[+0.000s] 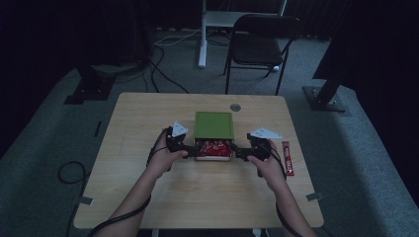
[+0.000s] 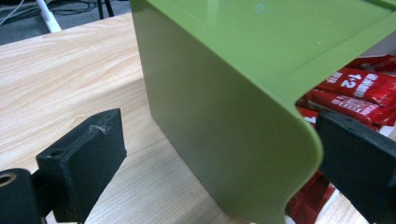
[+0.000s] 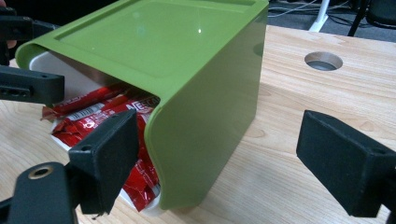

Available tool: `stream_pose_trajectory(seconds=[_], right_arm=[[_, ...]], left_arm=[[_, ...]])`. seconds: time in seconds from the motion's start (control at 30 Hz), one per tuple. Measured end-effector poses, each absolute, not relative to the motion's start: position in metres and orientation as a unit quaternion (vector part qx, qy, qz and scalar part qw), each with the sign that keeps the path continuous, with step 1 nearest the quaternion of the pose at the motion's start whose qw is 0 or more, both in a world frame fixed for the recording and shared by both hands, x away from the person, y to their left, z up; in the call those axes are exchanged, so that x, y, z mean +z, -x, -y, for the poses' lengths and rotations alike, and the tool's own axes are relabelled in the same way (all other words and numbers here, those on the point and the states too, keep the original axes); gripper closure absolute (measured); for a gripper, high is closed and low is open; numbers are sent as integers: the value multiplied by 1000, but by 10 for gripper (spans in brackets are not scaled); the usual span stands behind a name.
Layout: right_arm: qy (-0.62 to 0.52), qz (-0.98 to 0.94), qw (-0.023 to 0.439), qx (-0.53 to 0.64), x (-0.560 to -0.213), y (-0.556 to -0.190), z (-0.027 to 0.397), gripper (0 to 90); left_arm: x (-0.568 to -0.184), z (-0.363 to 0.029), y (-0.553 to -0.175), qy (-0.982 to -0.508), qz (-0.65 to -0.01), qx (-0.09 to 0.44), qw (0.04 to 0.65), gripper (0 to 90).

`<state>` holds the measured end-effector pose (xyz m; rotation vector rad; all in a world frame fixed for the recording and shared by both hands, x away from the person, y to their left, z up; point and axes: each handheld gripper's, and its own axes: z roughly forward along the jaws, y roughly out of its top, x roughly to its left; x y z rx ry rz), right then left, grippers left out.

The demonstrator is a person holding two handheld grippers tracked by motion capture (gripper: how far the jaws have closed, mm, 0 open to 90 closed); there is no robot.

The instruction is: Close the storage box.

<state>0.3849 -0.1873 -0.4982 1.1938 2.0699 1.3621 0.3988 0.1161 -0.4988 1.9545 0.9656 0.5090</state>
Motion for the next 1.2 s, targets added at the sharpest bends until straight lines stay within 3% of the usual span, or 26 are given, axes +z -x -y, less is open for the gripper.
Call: stream_pose_trajectory(seconds=[1.2], right_arm=[[-448,-730,205,474,-512,-363,220,118]], left_arm=[[-511,-146,-371,-775,-417,208,428,43]])
